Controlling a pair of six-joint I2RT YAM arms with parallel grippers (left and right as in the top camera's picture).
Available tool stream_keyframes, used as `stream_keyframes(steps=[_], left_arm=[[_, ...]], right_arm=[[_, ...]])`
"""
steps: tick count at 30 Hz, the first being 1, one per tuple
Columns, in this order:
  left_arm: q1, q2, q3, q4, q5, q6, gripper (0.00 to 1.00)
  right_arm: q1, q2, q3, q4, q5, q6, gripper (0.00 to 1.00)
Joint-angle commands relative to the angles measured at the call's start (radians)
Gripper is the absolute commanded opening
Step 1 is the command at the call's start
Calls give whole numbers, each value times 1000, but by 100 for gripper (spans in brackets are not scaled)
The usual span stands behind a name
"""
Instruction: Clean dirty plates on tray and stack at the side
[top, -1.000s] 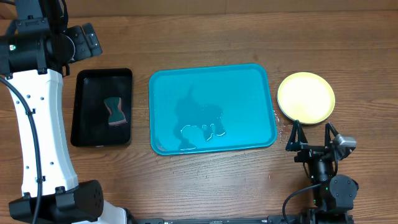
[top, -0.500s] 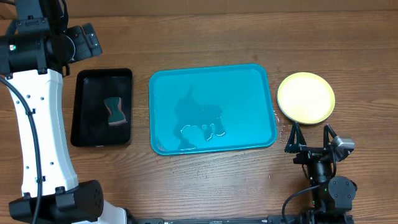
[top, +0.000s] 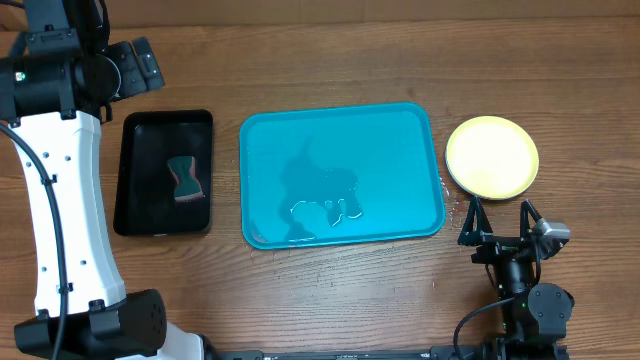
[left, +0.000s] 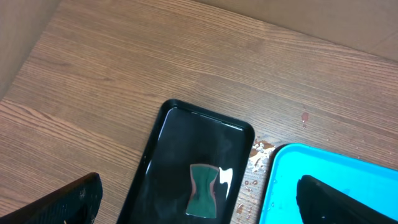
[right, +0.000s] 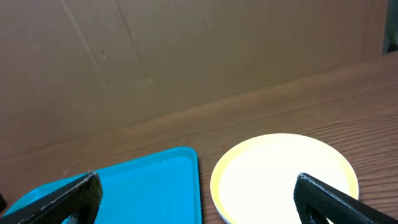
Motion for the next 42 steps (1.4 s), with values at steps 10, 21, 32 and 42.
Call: stream_keyframes(steps=[10,21,32,42], left_arm=[[-21,-227,-45,19,6,-14,100],[-26,-811,-843,676,217,102,100],[-67,-1323,-1554,1141,267,135,99],[-137,-1633,-1915,1289,258,303,99]], right_arm=[[5,-12,-11,3,6,-18,100],[5,-12,-11,3,6,-18,100],[5,-12,-11,3,6,-18,100],[5,-12,-10,3,5,-18,100]])
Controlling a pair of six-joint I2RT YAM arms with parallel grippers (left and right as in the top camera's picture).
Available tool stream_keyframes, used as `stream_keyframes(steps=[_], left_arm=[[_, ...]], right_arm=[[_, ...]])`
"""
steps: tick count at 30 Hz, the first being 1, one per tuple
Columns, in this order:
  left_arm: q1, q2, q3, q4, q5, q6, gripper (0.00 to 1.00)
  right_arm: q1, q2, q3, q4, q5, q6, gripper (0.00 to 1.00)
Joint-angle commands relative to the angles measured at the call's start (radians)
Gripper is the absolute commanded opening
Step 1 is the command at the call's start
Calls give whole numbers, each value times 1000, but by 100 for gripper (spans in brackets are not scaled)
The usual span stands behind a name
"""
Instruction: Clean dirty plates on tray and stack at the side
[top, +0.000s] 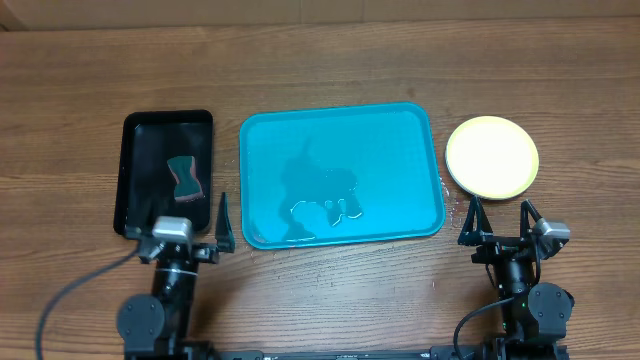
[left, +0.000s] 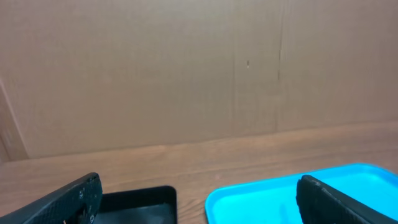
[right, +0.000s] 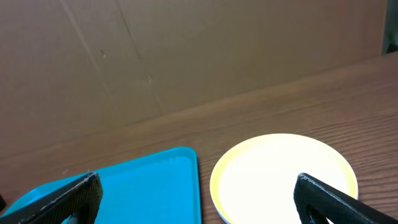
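The blue tray (top: 340, 130) lies at the table's middle, bare but for a wet film and some water drops. A yellow plate (top: 492, 157) rests on the wood to its right, also seen as yellow plate (right: 283, 174). A green sponge (top: 183, 178) lies in the black tray (top: 135, 130) on the left. My left gripper (top: 190, 222) stands open at the front edge, just in front of the black tray, empty. My right gripper (top: 497, 217) stands open at the front right, in front of the plate, empty.
A brown cardboard wall (left: 186, 68) backs the table. Small crumbs and water spots lie on the wood by the blue tray's right front corner (top: 450, 205). The blue tray's near edge shows as blue tray (left: 280, 193) in the left wrist view.
My left arm has moved from high over the back left of the table down to the front edge, in front of the black tray. The right arm, plate, sponge and trays have not moved.
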Motion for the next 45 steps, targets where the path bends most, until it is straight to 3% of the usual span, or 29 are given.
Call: stream_keyframes(steps=[1,5,7,45], left_arm=[[-5,-95,-93,12,3,65,100],[-6,-143,-184,0,-13,66,99],[-7,-144,-181,-128,-20,65,100],[-6,-142,-182,-117,-32,45,100]], right_arm=[[5,-12,-10,3,5,-15,100],[5,-12,-11,3,5,-15,100],[5,-12,-11,3,5,-15,100],[5,-12,-10,3,5,-15,100]])
